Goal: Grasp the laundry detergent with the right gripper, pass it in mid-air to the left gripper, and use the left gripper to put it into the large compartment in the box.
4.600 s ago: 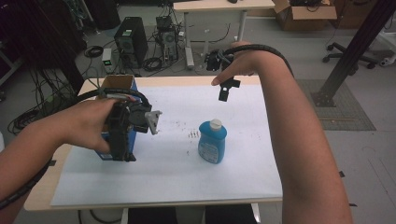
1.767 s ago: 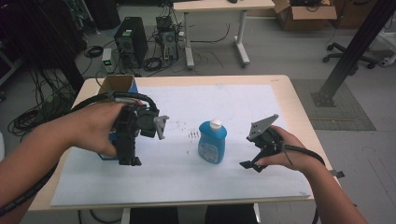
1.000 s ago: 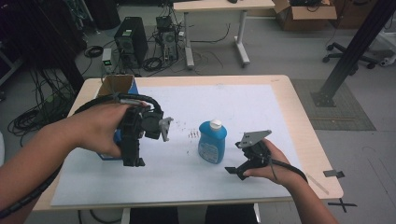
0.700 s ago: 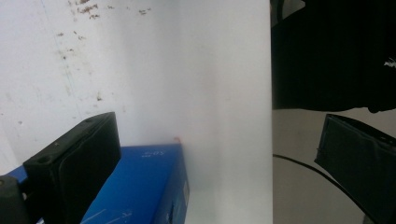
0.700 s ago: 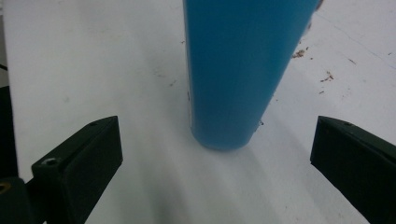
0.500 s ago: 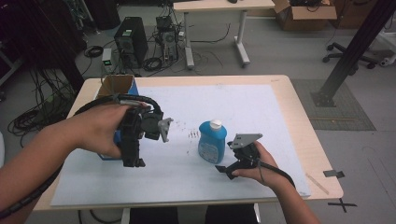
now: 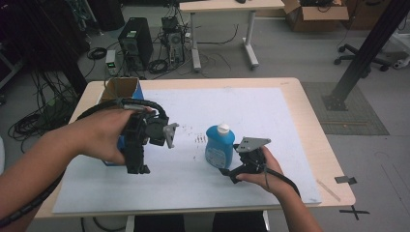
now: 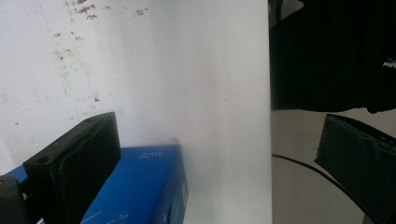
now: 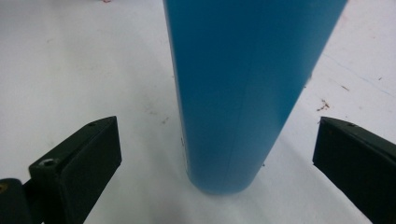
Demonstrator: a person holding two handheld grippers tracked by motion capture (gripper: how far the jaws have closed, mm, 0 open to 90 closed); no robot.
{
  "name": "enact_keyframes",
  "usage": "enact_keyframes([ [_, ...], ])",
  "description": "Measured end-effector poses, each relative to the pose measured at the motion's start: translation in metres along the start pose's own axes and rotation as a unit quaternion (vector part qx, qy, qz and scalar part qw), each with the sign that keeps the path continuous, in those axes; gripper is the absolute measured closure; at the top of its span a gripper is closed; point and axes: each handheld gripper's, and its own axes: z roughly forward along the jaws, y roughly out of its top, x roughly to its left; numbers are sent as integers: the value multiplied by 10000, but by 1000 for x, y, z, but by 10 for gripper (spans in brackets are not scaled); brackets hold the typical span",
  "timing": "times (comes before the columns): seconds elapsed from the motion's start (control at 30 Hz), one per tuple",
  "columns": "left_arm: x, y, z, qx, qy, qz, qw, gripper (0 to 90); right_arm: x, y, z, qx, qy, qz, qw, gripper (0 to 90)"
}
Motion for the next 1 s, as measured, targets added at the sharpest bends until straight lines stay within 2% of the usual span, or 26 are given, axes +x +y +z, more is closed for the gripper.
enact_keyframes([
  [0.43, -3, 0, 1, -31, -19, 20, 10000, 2, 3, 5, 13, -511, -135, 199, 9984, 10],
  [0.63, -2, -2, 1, -55, -51, 55, 10000, 2, 6, 6, 18, -607, -120, 152, 9980, 11],
  [0.87, -2, -3, 3, -38, -56, 39, 10000, 2, 4, 5, 22, -832, -243, 336, 9957, 13],
  [1.0, -2, -3, 4, -37, -48, 40, 10000, 2, 6, 4, 22, -947, -248, 328, 9947, 47],
])
